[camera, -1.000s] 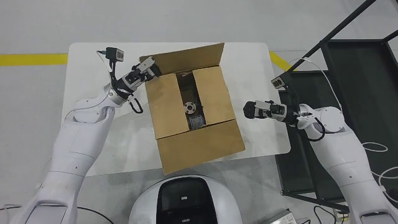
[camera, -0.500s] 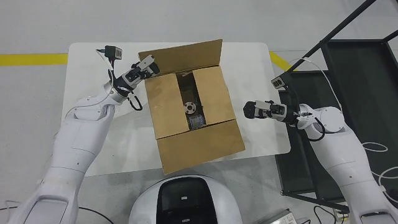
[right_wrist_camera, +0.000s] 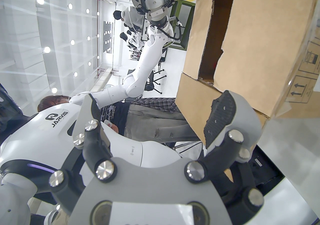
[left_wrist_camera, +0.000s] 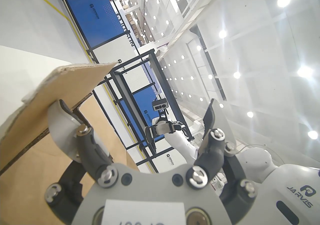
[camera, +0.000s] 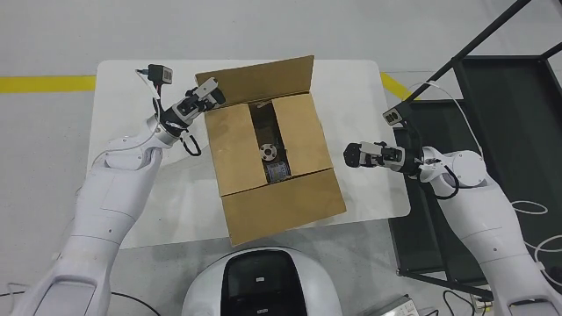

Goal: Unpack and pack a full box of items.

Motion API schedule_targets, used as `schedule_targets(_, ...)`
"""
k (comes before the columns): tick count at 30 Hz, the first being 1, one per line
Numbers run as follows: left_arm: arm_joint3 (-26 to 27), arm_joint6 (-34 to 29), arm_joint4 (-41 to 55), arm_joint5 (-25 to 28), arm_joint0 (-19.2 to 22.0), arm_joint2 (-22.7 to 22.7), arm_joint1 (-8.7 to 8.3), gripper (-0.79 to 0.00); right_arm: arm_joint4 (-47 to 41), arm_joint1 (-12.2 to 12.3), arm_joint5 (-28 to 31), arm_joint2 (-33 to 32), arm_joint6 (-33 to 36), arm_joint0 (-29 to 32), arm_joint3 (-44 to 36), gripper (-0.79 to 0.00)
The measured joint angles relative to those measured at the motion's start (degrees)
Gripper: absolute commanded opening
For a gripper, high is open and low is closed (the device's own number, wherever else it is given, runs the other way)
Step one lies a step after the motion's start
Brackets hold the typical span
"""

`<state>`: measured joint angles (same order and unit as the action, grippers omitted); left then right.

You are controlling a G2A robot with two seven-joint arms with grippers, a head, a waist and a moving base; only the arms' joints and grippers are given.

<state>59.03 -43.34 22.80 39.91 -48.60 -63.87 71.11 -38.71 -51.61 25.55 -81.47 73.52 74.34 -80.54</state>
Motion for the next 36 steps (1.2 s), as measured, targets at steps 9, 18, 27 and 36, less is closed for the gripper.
schedule_targets(9,1.5,6.62,-0.78,-2.31,0.85,-0.92,0.34,0.0,0.0,0.0,0.0,0.0,0.0,0.0,0.0,0.0)
schedule_targets(18,-5.84,12.1,-2.5,-3.36,5.95,1.52,2.04,0.0,0.0,0.0,0.0,0.0,0.0,0.0,0.0,0.0)
schedule_targets(27,-15.7,18.32,-13.23,-0.97,10.72,4.39,3.4,0.0,0.0,0.0,0.0,0.0,0.0,0.0,0.0,0.0)
schedule_targets(36,-23.35,16.9,-22.57,-1.17,13.27,7.77,4.3,0.0,0.0,0.0,0.0,0.0,0.0,0.0,0.0,0.0)
